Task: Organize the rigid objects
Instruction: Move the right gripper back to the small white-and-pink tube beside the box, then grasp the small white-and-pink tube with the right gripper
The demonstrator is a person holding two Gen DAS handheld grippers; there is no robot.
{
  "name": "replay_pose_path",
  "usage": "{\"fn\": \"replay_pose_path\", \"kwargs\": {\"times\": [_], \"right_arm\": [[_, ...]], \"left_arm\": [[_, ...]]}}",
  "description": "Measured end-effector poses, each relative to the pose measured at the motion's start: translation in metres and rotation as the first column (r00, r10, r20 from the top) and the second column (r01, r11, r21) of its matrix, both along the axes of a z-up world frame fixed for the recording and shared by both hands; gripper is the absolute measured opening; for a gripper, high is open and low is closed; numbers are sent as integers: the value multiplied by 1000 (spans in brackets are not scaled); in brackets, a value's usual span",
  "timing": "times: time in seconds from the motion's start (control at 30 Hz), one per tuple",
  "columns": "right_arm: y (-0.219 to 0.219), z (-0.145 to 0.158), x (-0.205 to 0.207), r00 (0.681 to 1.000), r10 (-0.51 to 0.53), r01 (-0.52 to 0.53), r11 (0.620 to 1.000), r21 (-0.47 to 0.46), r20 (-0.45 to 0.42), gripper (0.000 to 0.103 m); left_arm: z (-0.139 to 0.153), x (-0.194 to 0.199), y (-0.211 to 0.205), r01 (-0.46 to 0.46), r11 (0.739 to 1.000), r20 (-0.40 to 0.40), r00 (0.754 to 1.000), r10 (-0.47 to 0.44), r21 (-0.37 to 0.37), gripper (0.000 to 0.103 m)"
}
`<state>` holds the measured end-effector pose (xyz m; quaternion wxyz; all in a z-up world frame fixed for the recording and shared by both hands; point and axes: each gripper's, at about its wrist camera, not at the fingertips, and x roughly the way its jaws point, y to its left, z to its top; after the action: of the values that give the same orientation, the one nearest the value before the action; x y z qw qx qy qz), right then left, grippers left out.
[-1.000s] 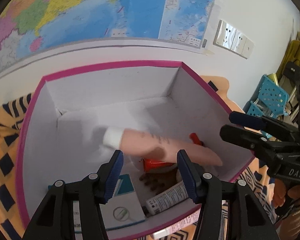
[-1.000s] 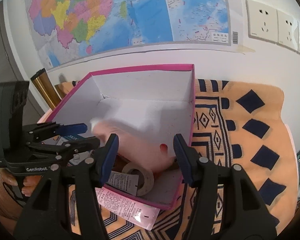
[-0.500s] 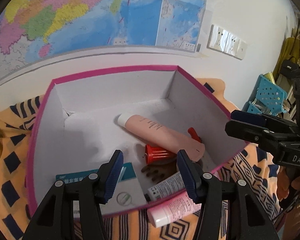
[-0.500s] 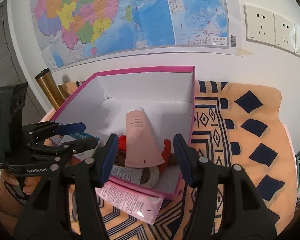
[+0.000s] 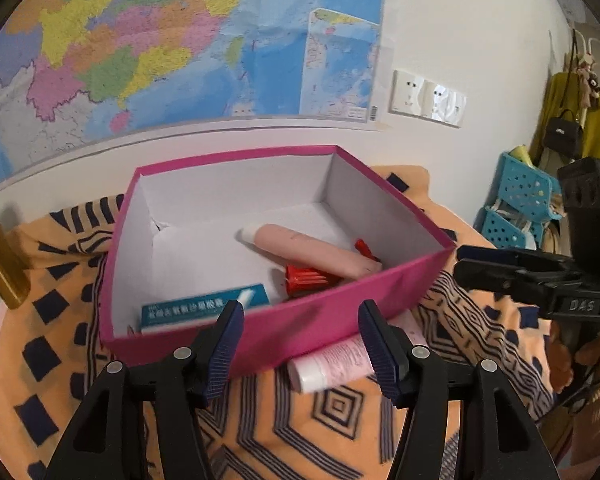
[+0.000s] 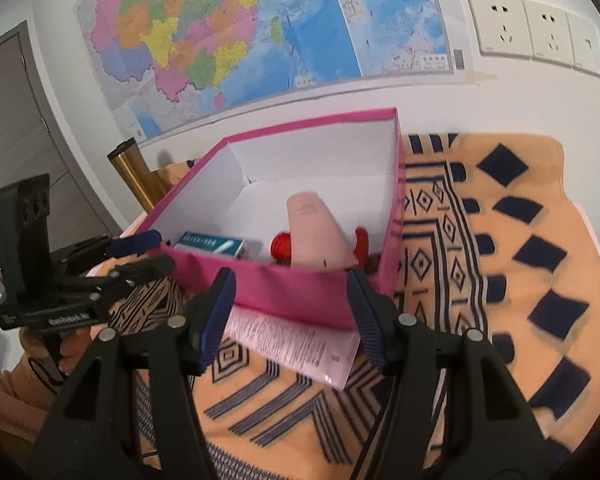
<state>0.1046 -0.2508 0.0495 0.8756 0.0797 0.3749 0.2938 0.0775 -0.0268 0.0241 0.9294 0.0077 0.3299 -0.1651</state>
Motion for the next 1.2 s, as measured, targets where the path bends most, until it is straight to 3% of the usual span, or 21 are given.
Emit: {"fn": "replay_pose_path", "kwargs": {"times": [0.2,0.6,0.87,1.2], "right_arm": [[-2,-14,-13,999,1,-1,1000,4,-40,59],[4,-48,-24,991,1,0,1000,8,-133,59],[4,-67,-26,983,-18,17,1000,-6,-185,59],[-4,-77,-14,976,-66,65,998,-12,-208,59]], "left_arm": [[-6,-17,-6,9,1000,-2,1000,-9,23,61],[-35,-23,-3,-8,1000,-88,996,10,16,61],[-57,-19,0,-22,1000,-159,987,22,3,60],[-66,-1,-8,-12,1000,-194,981,11,-4,58]]}}
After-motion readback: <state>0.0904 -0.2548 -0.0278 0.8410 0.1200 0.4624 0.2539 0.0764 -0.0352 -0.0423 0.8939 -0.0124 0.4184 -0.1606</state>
